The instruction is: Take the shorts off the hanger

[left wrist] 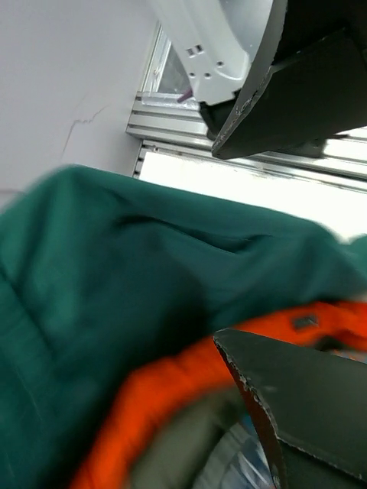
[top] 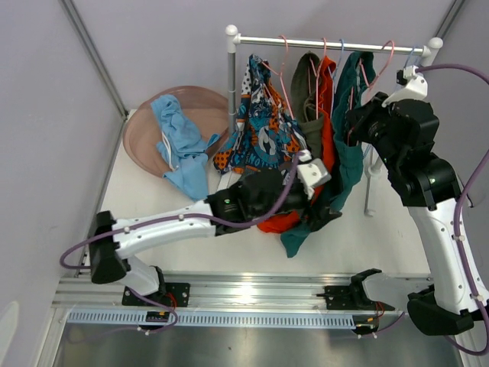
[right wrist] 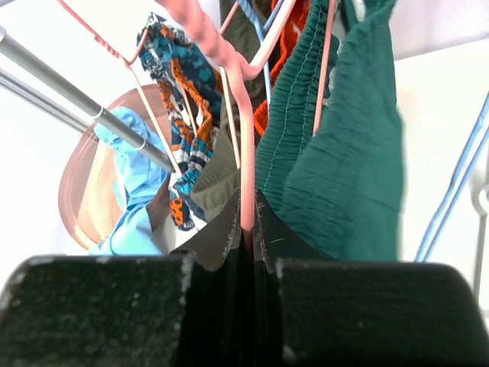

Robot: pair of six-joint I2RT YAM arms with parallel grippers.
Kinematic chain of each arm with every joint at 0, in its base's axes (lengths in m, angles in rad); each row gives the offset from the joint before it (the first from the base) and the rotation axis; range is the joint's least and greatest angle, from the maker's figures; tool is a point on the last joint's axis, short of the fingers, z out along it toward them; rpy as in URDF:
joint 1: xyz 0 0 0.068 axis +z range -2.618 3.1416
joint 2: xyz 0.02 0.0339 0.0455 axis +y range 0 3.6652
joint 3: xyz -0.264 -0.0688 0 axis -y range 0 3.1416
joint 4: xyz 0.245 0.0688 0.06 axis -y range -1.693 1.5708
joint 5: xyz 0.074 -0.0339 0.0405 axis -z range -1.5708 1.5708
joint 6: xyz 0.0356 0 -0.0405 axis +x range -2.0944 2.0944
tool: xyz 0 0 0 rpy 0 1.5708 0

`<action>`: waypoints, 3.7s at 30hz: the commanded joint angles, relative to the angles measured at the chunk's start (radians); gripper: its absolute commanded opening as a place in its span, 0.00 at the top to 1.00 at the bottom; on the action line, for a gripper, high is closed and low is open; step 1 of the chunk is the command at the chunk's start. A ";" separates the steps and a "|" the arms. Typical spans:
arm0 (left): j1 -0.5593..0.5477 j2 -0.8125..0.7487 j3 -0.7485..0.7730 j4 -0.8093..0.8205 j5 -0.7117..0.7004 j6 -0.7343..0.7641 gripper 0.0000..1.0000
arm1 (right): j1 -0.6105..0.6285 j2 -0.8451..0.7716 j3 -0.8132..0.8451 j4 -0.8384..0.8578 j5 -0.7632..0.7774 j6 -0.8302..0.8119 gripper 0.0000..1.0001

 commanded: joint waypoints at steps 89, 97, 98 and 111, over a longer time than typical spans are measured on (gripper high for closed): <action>0.285 -0.339 0.422 -0.560 -0.556 0.118 1.00 | -0.307 0.500 0.516 -0.195 -0.295 -0.010 1.00; 0.656 -0.021 0.988 -0.632 -0.440 0.154 1.00 | -0.310 0.338 0.166 -0.074 -0.303 0.015 1.00; 0.688 0.007 1.021 -0.632 -0.422 0.141 1.00 | -0.309 0.322 0.144 -0.071 -0.303 0.016 1.00; 1.015 0.373 0.984 -0.329 -0.434 0.097 1.00 | -0.310 0.098 -0.138 -0.066 -0.322 0.015 0.01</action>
